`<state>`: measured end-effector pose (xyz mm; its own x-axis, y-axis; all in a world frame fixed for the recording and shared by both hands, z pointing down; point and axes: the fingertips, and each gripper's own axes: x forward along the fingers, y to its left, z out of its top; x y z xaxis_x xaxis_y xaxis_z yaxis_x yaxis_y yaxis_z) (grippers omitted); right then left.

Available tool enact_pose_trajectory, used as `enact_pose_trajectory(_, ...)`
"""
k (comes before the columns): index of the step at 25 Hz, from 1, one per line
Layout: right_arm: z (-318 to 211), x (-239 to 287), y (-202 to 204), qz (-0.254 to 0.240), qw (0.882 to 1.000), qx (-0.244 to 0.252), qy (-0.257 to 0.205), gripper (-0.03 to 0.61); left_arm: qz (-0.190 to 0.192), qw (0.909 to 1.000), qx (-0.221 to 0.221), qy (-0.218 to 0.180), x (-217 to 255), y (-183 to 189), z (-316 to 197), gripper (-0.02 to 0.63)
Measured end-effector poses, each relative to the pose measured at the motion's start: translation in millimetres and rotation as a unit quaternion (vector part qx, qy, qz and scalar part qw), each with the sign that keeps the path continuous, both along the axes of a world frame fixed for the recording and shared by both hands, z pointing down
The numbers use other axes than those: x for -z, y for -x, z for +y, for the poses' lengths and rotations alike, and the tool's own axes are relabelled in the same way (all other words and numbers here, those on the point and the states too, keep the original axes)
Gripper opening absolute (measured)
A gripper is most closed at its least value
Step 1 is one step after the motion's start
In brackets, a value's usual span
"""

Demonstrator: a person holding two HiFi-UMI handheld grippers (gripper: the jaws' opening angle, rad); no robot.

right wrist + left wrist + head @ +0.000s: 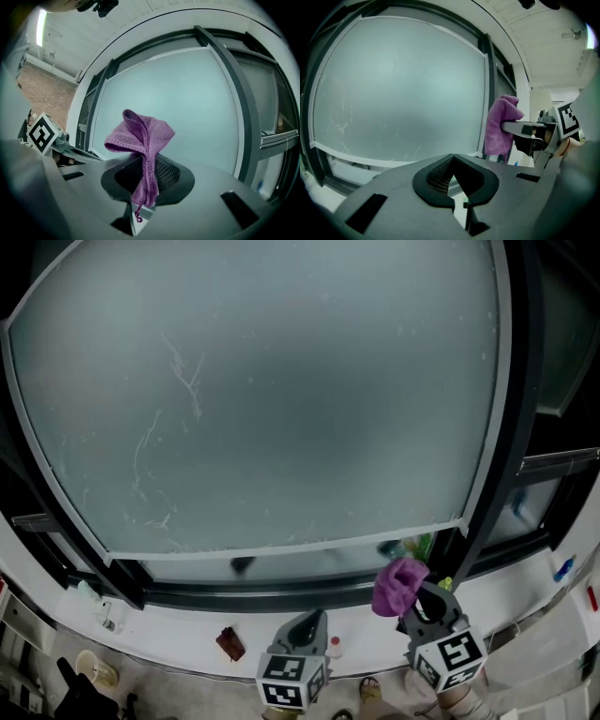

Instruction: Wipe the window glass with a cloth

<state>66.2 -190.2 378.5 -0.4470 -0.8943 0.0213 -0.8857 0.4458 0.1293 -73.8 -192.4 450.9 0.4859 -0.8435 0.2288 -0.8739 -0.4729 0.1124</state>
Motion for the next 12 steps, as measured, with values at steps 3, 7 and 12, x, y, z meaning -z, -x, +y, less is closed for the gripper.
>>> enact_pose_trajectory(3,13.4,-7.4,4.9,-0.007,1.000,0.003,0.002,0.054,0.000,1.0000,-0.001,-0.003,-1.8,0.2,8.0,0.005)
enact_pose_trajectory(7,24.5,-19.6,11.1,0.001,1.000,0.009,0.022,0.054,0.001,1.0000,-0.001,-0.001,-5.3,0.3,16.1,0.005)
enact_pose_trajectory(12,27.9,-29.5,16.4,-0.013,0.999,0.015,0.026,0.054,-0.001,1.0000,0.003,-0.005,-6.7,5.8,18.0,0.005)
